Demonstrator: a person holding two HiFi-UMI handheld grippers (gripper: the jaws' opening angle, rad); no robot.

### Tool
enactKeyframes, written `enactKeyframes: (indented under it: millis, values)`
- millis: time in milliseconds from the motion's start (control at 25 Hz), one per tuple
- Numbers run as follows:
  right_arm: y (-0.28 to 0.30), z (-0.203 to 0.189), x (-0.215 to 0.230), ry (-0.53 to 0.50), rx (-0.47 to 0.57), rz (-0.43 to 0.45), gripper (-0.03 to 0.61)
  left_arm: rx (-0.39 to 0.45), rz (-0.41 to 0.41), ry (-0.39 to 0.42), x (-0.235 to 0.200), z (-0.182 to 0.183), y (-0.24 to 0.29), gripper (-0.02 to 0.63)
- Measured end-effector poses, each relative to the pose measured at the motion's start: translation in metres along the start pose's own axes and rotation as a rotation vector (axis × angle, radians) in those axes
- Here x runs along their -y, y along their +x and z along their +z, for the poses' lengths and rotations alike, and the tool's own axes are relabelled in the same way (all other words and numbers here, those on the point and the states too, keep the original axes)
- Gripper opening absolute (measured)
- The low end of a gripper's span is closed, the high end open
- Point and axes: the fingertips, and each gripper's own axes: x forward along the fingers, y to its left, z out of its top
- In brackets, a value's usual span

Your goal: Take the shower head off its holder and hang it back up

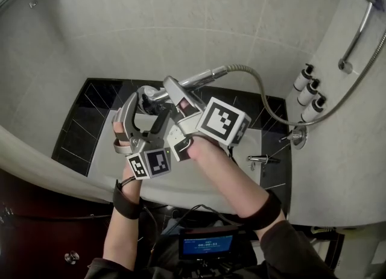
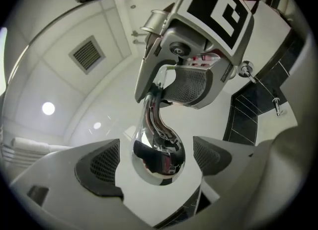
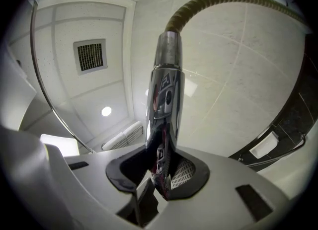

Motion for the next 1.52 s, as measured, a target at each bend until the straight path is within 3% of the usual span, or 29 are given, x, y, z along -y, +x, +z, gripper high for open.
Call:
enactKeyframes:
  millis: [280,360,480,640,960,1280,1400,1520]
  values:
    - [-0.013,-0.009,0.004,0.04,-0.038,-0.066,0.107,0.001,0.007,0.132,0.001,0.012,0.014,0.453]
    - [-0.012,-0.013,0.004,0.068,-0.021,-0.046,0.107,-0.026,-0.002,0.173,0.003,0.01,0.019,0.453]
    - [-0.012,-0.018,0.002,0.079,-0.01,-0.035,0.107,-0.065,-0.011,0.216,0.007,0.004,0.021,0.365]
    - [-0.017,-0.015,0.007,0.019,-0.042,-0.084,0.11,-0.08,-0.015,0.204,0.01,0.004,0.021,0.357]
    - [-0.018,-0.011,0.016,0.014,-0.038,-0.088,0.133,-0.062,-0.041,0.177,0.012,0.006,0.022,0.357]
    - [-0.015,-0.003,0.013,0.012,-0.028,-0.043,0.143,-0.043,-0.036,0.186,0.005,0.013,0.026,0.348]
    - [-0.009,-0.003,0.006,0.046,-0.007,0.013,0.146,-0.034,-0.031,0.18,0.0,0.016,0.027,0.348]
    - [-0.009,0.0,0.005,0.004,-0.004,0.011,0.158,-0.028,-0.034,0.173,-0.002,0.019,0.029,0.347]
